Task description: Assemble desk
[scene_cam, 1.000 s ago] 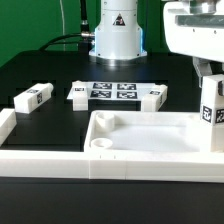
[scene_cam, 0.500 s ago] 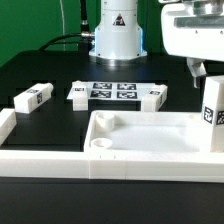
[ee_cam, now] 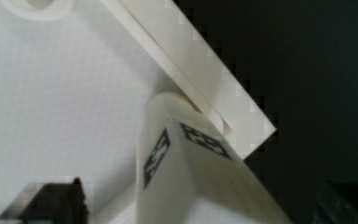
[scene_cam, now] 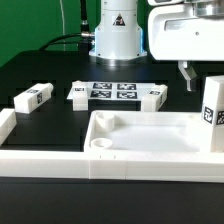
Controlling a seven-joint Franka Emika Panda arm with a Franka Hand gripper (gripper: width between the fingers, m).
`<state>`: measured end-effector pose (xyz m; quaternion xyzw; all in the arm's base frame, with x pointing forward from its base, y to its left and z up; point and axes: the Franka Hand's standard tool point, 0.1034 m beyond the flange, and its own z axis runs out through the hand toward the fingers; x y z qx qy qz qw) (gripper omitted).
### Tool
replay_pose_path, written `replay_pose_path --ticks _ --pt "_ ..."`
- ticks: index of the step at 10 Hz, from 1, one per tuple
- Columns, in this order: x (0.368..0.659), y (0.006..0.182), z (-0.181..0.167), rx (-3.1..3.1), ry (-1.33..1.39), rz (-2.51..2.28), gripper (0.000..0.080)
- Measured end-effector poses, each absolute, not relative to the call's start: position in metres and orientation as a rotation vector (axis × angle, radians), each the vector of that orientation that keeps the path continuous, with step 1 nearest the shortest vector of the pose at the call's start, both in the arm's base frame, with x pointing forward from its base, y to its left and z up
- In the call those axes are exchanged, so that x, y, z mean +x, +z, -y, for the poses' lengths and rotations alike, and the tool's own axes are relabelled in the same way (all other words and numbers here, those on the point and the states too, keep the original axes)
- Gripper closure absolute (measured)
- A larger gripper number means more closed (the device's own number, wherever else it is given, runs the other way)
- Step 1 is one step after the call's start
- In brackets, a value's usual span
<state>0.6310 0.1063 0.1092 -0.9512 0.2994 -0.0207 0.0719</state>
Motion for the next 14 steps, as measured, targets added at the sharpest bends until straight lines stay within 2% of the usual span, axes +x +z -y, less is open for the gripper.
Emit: replay_pose_path --ticks 8,11,13,14 --pt "0.6373 0.1118 -0.1052 -3.093 -0.158 0.287 0.0151" --pt "0.6374 0.1115 -0.1045 -3.083 -0.161 0.418 0.0166" --pt "0.6374 0.1115 -0.1044 -3.083 -0.161 0.418 0.0516" --pt "0.6375 0.1114 -0.1045 -3.084 -0.161 0.414 0.0516"
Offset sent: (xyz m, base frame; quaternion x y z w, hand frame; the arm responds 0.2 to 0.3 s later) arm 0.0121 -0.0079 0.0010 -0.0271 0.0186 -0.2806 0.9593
